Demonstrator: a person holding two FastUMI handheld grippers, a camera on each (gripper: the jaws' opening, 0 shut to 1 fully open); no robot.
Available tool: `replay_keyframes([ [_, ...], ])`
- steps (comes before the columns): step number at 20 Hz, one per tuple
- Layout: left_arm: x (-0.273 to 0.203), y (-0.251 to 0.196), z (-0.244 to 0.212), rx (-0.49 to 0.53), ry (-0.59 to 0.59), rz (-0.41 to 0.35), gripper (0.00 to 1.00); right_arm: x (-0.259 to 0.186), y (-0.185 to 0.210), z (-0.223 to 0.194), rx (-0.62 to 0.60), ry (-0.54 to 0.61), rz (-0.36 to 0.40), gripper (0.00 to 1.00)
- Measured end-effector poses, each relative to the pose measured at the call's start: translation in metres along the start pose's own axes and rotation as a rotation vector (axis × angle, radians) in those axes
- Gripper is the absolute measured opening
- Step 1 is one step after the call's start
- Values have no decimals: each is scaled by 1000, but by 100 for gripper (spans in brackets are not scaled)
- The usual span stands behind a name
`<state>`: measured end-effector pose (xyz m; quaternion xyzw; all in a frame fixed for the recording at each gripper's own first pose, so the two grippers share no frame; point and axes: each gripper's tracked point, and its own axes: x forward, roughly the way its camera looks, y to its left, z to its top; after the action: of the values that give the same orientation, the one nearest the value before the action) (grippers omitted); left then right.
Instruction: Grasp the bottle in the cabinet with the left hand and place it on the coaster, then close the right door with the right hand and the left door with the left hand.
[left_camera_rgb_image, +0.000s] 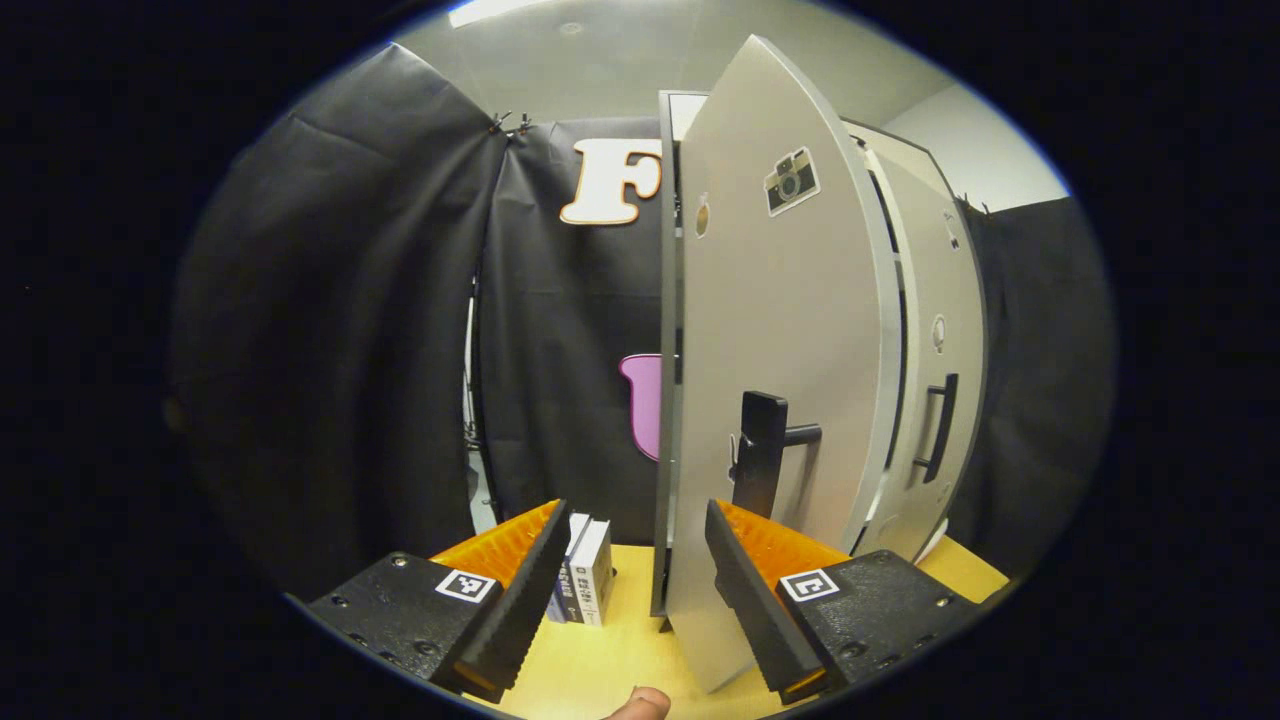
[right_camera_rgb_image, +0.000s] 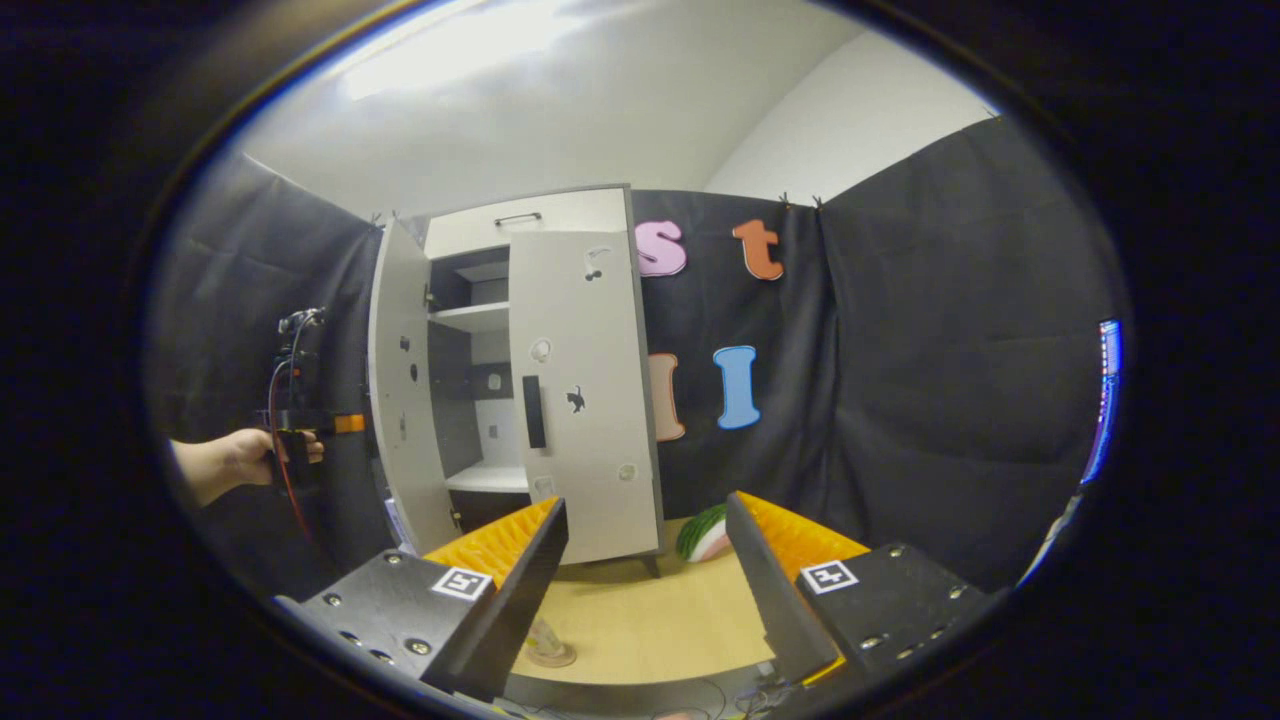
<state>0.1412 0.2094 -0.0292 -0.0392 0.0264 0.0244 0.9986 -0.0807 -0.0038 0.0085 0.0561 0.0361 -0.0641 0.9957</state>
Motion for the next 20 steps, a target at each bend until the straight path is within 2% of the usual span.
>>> replay_keyframes([
  [3,2,-12,0,1,-4,-25,88,-14,0,5,-13,1,-39,93],
  [4,2,-14,1,5,-6,-32,90,-19,-2,7,-12,1,-52,96],
  [5,3,-15,1,5,-6,-37,88,-24,-2,9,-12,-2,-65,92],
  [6,3,-16,0,3,-3,-43,86,-27,-4,9,-12,-5,-80,92],
  [7,4,-17,0,0,-2,-51,86,-30,-6,9,-11,-5,-96,100],
  [8,4,-19,-1,-4,0,-60,86,-33,-5,8,-10,-1,-108,92],
  [10,5,-25,-1,-3,-1,-82,87,-38,-6,4,-3,10,-138,96],
  [12,9,-27,-1,0,-2,-84,88,-46,0,3,8,9,-152,93],
  [13,11,-28,-3,-3,4,-84,86,-51,1,6,11,-4,-159,96],
  [16,17,-32,-3,-14,24,-99,88,-59,4,16,10,-42,-178,96],
  [17,20,-35,-2,-13,26,-105,87,-62,3,15,8,-46,-186,92],
  [19,22,-41,-1,1,19,-115,89,-67,4,14,6,-47,-198,100],
  [20,22,-44,-1,4,21,-117,89,-70,5,15,5,-48,-197,92],
])
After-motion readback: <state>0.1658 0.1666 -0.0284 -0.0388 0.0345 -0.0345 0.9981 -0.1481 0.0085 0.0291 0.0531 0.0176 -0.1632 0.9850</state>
